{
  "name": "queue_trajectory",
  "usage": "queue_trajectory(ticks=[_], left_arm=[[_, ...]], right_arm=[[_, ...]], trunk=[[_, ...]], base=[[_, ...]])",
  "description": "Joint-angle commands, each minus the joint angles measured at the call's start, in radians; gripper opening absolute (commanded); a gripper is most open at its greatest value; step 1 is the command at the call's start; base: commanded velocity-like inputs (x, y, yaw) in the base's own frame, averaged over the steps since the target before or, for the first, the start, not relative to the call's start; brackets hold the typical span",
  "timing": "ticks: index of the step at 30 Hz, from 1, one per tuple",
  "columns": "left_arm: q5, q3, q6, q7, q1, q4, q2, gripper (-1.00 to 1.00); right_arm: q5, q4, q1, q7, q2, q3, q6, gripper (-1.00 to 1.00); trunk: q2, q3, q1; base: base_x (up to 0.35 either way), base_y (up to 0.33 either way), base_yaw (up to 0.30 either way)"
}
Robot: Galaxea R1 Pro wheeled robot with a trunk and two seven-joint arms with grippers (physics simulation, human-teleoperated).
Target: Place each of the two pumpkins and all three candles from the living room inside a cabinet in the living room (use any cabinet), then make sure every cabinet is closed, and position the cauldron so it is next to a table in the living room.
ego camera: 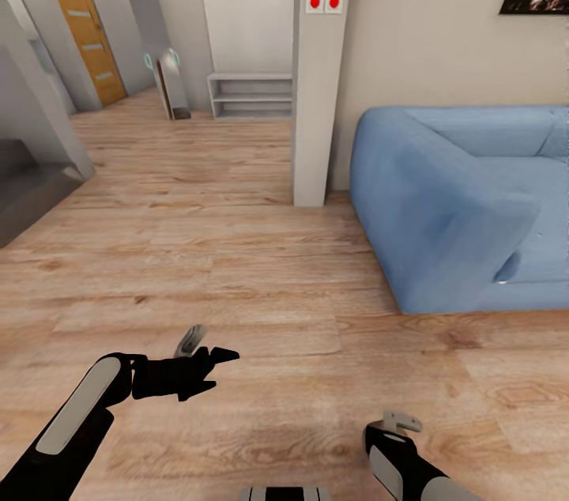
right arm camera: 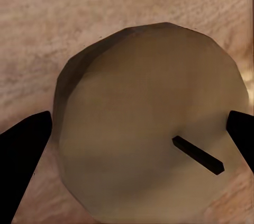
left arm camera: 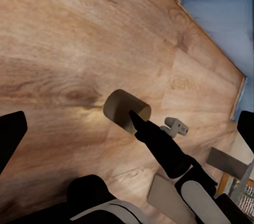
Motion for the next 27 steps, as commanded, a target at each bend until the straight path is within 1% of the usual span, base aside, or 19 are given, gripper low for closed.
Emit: queue_trajectory(ticks=[1, 7, 27], left_arm=[[0.01, -0.001, 0.0, 0.01, -0.001, -0.001, 0.001, 1.0], [0.01, -0.001, 0.0, 0.01, -0.001, -0.001, 0.002, 1.0], [0.008, -0.003, 0.0, 0.012, -0.001, 0.0, 0.002, 1.0]], right_arm=[[-0.007, -0.003, 0.0, -0.008, -0.001, 0.007, 0.005, -1.0], [-0.008, -0.004, 0.0, -0.009, -0.001, 0.005, 0.005, -1.0], [-0.01, -0.005, 0.0, -0.01, -0.001, 0.005, 0.006, -1.0]], trunk=[[0.0, 0.003, -0.001], [0.002, 0.026, -0.004], [0.142, 0.089, -0.08]], base=[[0.0, 0.0, 0.0], [0.0, 0.0, 0.0], [0.0, 0.0, 0.0]])
